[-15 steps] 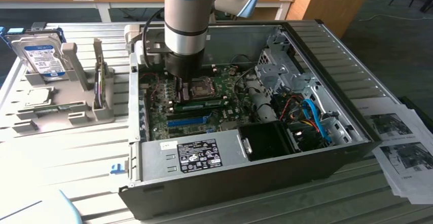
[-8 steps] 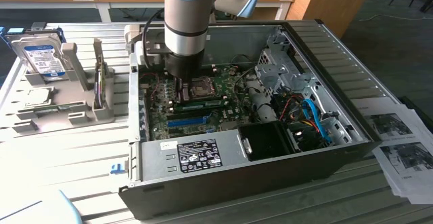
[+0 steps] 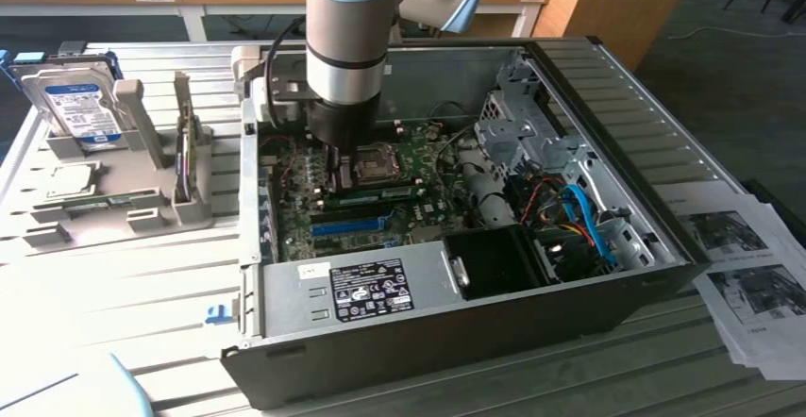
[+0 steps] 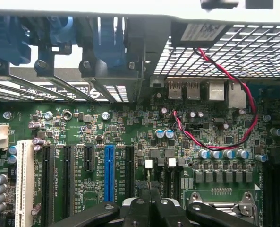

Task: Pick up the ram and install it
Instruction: 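Press down the ram until it locks into place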

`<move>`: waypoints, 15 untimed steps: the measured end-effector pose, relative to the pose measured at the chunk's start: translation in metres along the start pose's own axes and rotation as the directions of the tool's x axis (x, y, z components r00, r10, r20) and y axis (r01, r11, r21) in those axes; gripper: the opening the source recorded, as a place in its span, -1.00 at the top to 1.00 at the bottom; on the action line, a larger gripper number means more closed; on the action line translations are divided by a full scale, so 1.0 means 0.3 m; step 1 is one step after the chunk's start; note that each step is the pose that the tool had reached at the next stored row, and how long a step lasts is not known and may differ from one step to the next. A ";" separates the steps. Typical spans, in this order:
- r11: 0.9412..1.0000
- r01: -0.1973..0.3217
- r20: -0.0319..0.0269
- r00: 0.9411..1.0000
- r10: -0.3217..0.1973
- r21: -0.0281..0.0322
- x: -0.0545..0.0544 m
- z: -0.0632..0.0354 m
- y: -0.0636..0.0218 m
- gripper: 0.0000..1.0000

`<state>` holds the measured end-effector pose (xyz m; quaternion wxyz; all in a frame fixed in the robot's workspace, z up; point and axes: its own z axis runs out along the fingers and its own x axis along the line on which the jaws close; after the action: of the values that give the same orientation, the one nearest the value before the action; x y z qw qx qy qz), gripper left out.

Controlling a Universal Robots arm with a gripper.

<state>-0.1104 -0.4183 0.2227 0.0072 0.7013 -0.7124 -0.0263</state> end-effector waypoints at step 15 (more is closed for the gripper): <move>1.000 0.000 0.000 1.000 0.000 0.000 0.002 0.002 0.000 0.81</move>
<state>-0.1104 -0.4189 0.2222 0.0074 0.7013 -0.7124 -0.0262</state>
